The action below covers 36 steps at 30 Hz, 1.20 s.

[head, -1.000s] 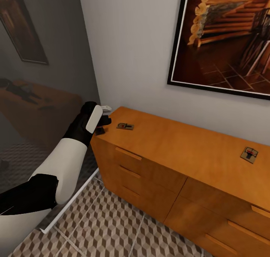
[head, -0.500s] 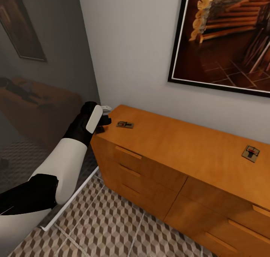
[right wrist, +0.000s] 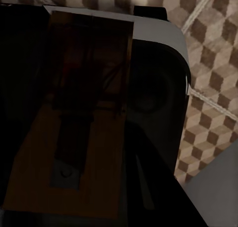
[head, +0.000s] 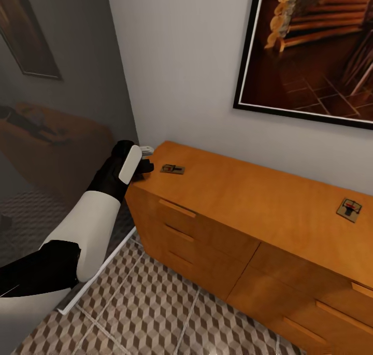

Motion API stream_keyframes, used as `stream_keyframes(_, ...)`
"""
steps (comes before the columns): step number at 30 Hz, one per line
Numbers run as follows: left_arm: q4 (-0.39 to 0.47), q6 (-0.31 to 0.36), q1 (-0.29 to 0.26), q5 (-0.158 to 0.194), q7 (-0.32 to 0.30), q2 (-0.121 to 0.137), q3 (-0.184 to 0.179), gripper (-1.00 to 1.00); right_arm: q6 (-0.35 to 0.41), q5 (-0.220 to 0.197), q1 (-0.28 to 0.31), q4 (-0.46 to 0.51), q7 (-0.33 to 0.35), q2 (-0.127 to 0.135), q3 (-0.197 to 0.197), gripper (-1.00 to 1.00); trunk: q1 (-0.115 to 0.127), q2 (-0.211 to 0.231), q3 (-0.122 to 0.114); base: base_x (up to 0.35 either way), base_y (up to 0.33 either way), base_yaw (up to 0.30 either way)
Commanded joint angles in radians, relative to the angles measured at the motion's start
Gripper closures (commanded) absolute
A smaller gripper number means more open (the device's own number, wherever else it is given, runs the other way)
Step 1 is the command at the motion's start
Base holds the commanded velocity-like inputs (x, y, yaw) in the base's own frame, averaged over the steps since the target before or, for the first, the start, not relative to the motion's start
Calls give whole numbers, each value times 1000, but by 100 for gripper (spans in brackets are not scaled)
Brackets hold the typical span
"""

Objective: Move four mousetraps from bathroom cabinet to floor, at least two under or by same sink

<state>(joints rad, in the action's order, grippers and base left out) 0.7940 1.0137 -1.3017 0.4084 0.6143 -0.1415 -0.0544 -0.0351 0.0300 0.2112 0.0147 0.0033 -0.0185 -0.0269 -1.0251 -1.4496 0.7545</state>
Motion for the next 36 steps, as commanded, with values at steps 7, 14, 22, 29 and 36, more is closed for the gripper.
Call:
stream_keyframes(7,-2,2,-1,10,10,2,-2,-100,-3,-1,-2,-1,3,0,-2,100,0,0,7,0,0,0)
stream_keyframes(14,-4,2,1,10,10,2,-2,-100,-3,-1,-3,-1,3,0,-2,100,0,0,7,0,0,0)
stream_keyframes(22,-5,2,1,12,10,2,-1,-100,-3,-1,-3,-1,3,1,-2,100,0,0,7,0,0,0)
stream_keyframes(29,-4,2,1,12,10,1,-1,-100,-3,-1,-3,-1,3,2,-2,100,0,0,7,0,0,0)
stream_keyframes(36,-5,2,1,12,9,1,-1,-100,-3,-1,-3,-1,3,2,-2,100,0,0,7,0,0,0)
